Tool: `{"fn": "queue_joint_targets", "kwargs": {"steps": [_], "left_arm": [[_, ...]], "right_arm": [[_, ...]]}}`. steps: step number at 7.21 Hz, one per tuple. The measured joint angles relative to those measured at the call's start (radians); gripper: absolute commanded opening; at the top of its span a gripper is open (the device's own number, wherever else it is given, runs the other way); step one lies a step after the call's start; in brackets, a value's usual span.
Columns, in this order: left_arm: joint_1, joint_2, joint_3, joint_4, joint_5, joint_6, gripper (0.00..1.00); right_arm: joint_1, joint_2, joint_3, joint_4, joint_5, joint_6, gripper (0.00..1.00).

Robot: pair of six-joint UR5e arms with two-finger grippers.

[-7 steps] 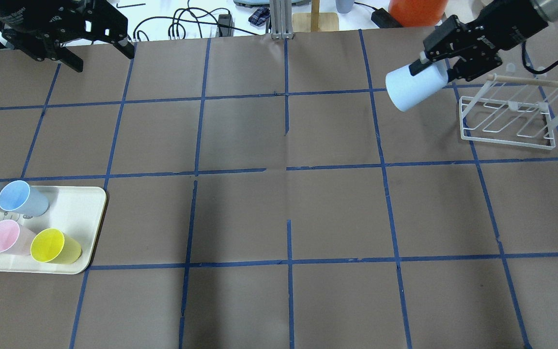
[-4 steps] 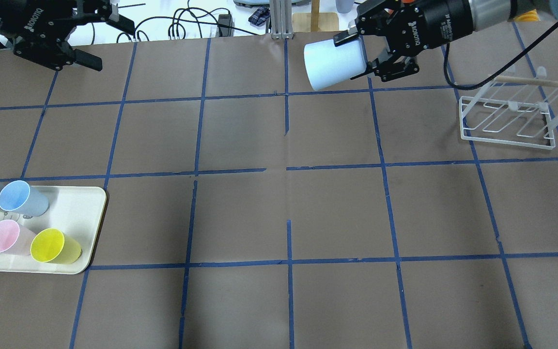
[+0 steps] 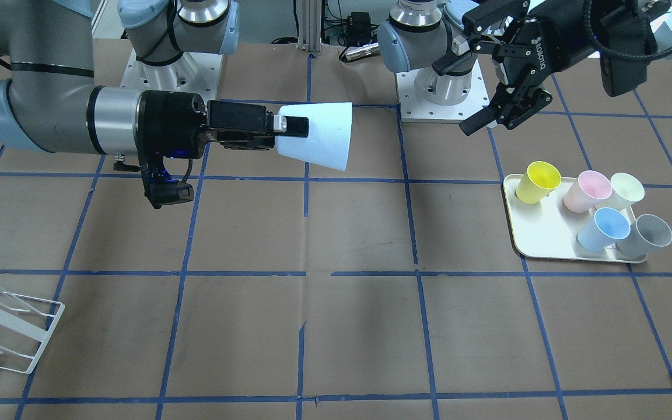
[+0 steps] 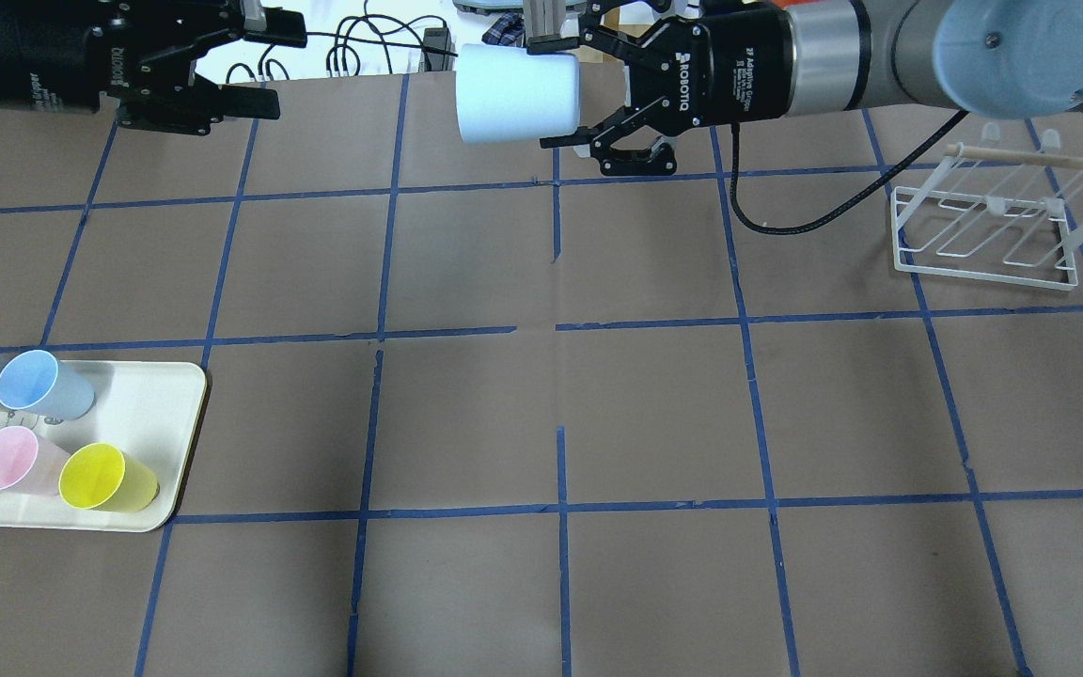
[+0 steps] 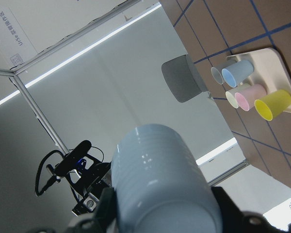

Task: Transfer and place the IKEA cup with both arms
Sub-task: 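Carry the cup toward the left gripper while the left arm rises to meet it, then close the left gripper on the cup's rim beside the right gripper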

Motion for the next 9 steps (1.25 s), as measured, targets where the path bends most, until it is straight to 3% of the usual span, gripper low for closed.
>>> {"fn": "queue_joint_targets", "kwargs": {"steps": [4,7,9], "left_arm": [[-0.081,0.090,-0.189,0.498,-0.100,-0.171,1.00],[-0.100,0.098,-0.279,0.731,-0.101,-0.253,1.00],[-0.094,0.082,-0.279,0.794,-0.100,-0.240,1.00]], "right_arm": [[0.041,0.001,0.003,0.003,0.092,0.085,0.25],[0.047,0.003,0.008,0.005,0.101,0.102,0.25],[0.047,0.004,0.009,0.006,0.101,0.102,0.25]]}}
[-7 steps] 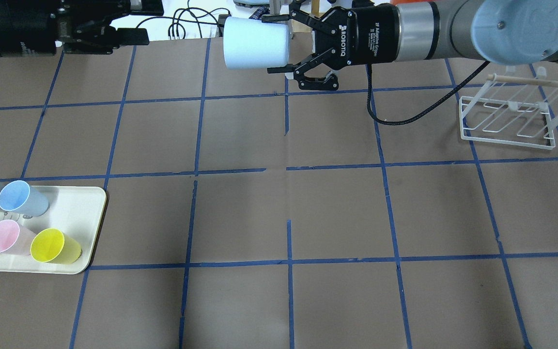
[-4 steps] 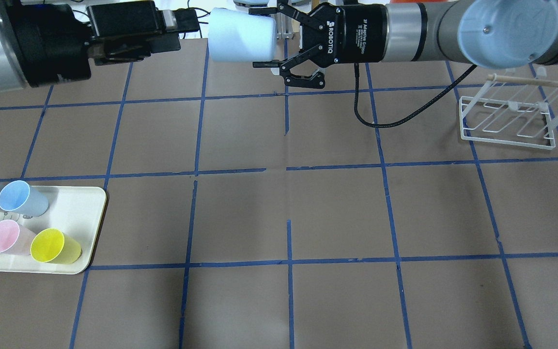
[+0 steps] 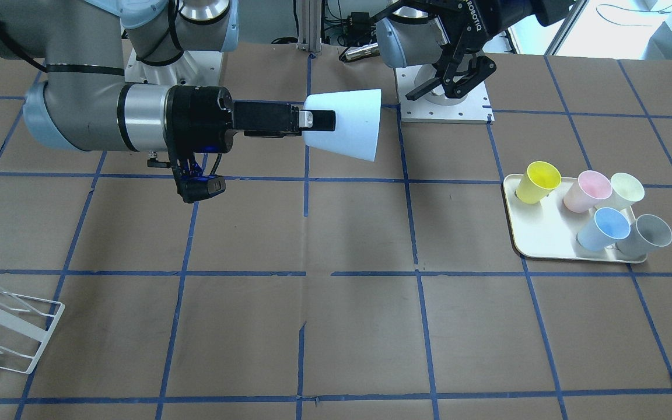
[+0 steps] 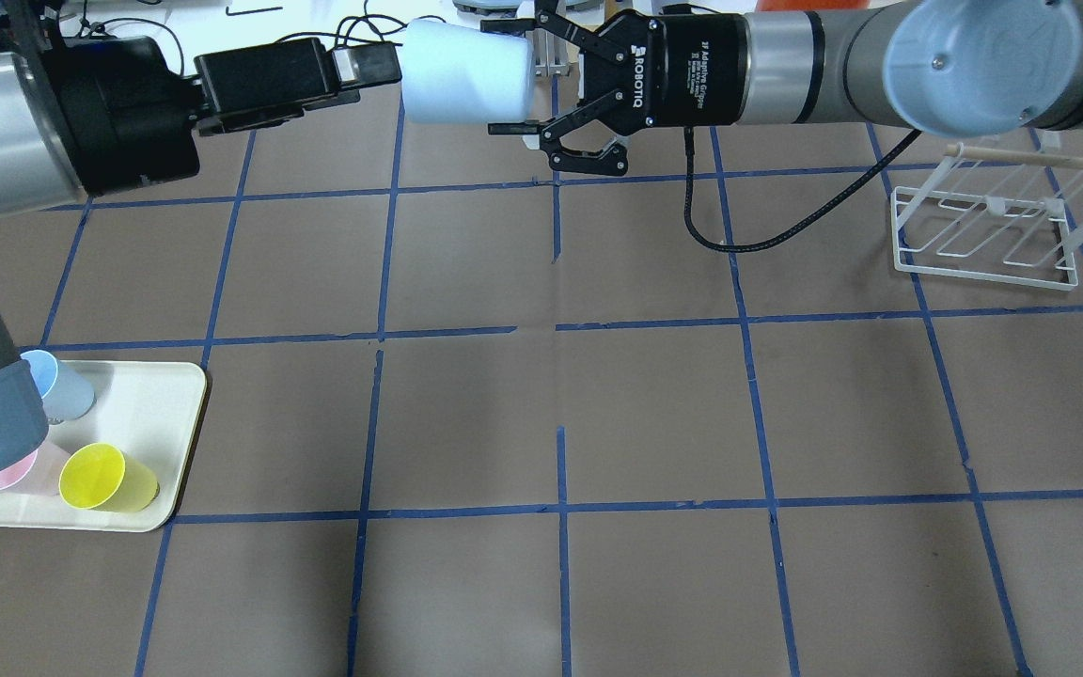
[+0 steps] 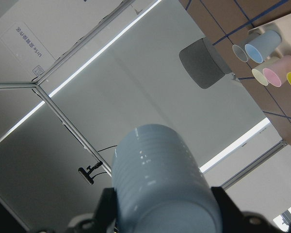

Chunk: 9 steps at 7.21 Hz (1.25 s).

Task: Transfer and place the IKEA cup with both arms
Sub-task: 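Close the left gripper on the cup's rim beside the right gripper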

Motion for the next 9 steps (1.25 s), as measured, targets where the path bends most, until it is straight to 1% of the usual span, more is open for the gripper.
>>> {"fn": "queue_joint_targets", "kwargs": {"steps": [2,4,6,9], "left_arm": [[0.005,-0.036,0.005,0.027,-0.002,0.064,1.00],[0.006,-0.083,0.051,0.025,-0.004,0.107,1.00],[-0.002,-0.118,0.080,0.028,-0.012,0.090,1.00],[-0.021,-0.117,0.066,0.032,-0.015,0.052,1.00]], "right_arm": [[-0.002,0.000,0.000,0.000,0.000,0.001,0.24],[-0.003,0.000,0.000,0.001,0.000,0.003,0.24],[-0.004,-0.001,0.001,0.002,0.000,0.006,0.24],[-0.005,-0.001,0.002,0.002,0.000,0.015,0.24]]}}
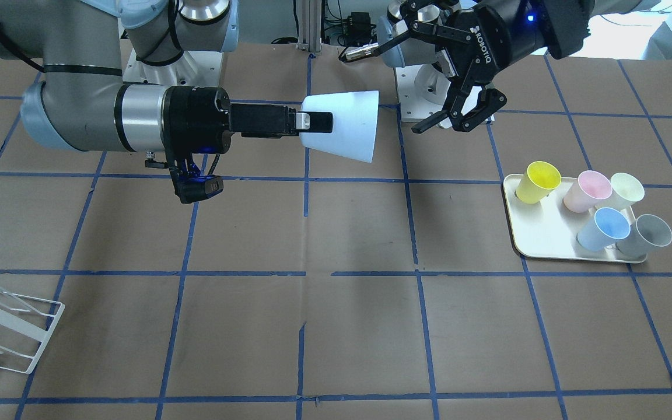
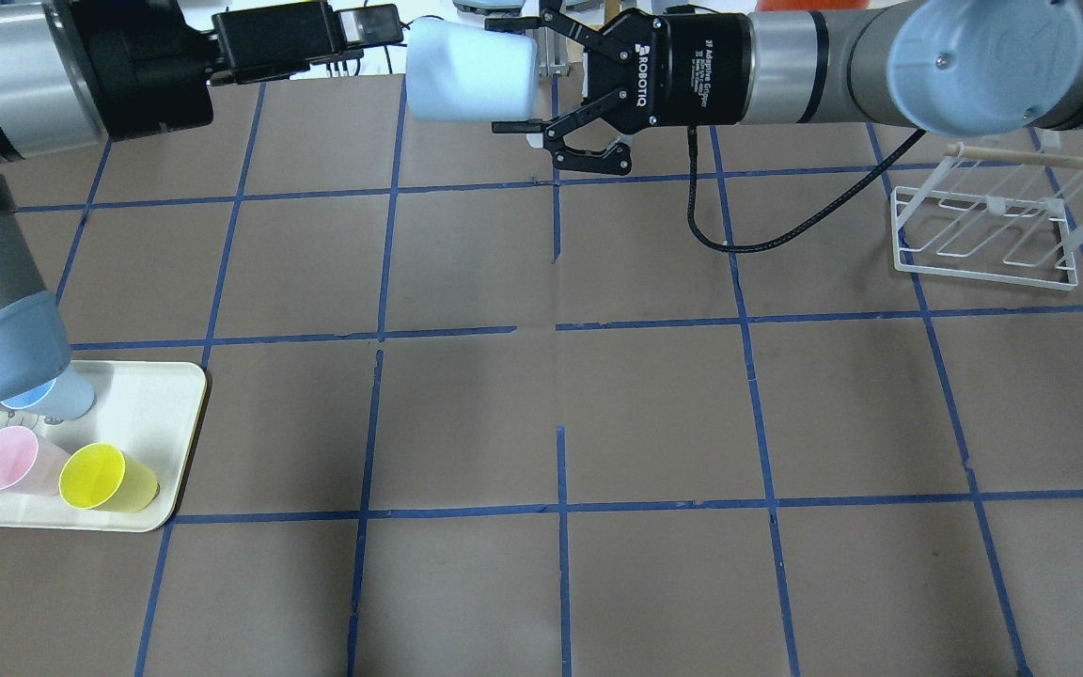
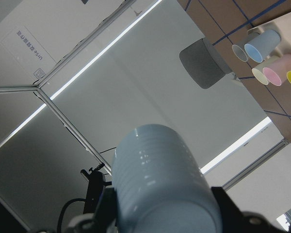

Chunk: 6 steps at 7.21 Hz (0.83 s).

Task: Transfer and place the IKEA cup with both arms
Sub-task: 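Close the left gripper on the cup's rim beside the right gripper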

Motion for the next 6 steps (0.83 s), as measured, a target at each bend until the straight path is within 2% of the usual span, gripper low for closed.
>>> {"fn": "queue_joint_targets", "kwargs": {"steps": [4,5,6], "left_arm": [[-0.070,-0.004,-0.018,0.002,0.018,0.001,0.99],[-0.076,-0.002,-0.018,0.007,0.024,-0.001,0.89],[-0.080,-0.001,-0.017,0.024,0.033,-0.002,0.72]], "right_arm": [[0.000,-0.001,-0.001,0.000,0.000,0.014,0.24],[0.000,0.000,-0.001,0.000,0.000,0.015,0.24],[0.000,0.000,-0.001,0.000,0.000,0.015,0.24]]}}
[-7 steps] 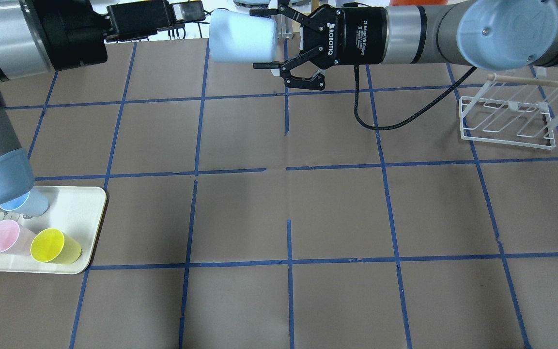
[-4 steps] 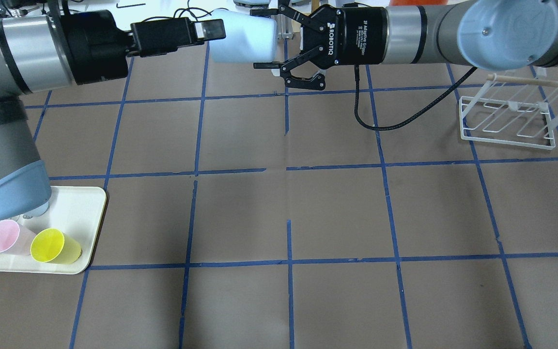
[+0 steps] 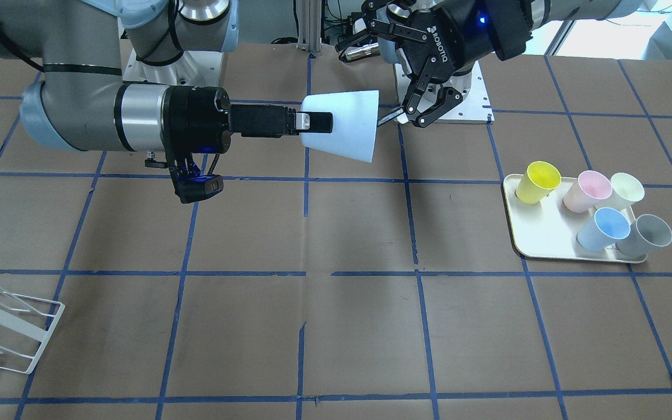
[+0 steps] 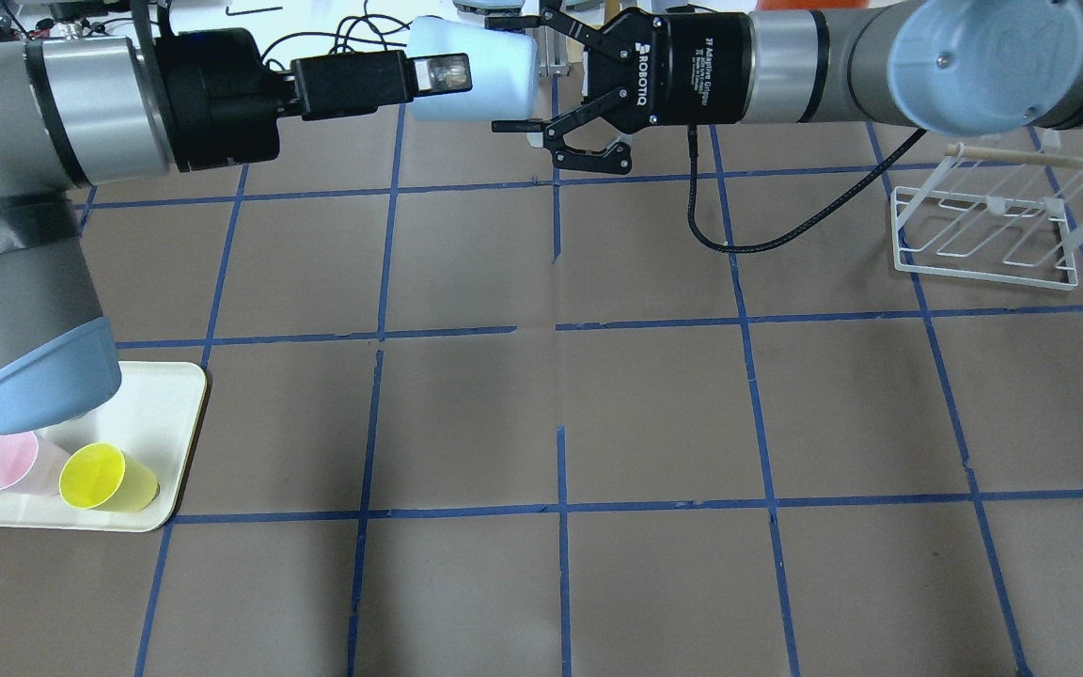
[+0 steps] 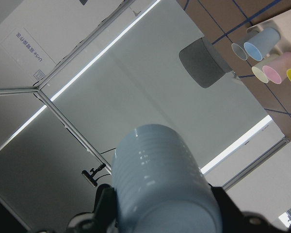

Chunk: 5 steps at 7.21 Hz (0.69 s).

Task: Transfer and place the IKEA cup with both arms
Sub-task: 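Close the left gripper on the cup's rim beside the right gripper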

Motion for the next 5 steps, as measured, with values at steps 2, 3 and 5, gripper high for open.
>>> {"fn": "queue_joint_targets", "kwargs": {"steps": [2,3,5], "left_arm": [[-0.004,0.000,0.000,0.029,0.021,-0.001,0.68],[-0.004,-0.001,0.001,0.033,0.028,-0.001,0.64],[-0.005,-0.001,0.008,0.047,0.034,0.001,0.51]], "right_arm": [[0.000,0.000,0.000,0.000,0.000,0.000,0.24],[0.000,0.000,0.000,0.000,0.000,0.000,0.24],[0.000,0.000,0.000,0.000,0.000,0.000,0.24]]}}
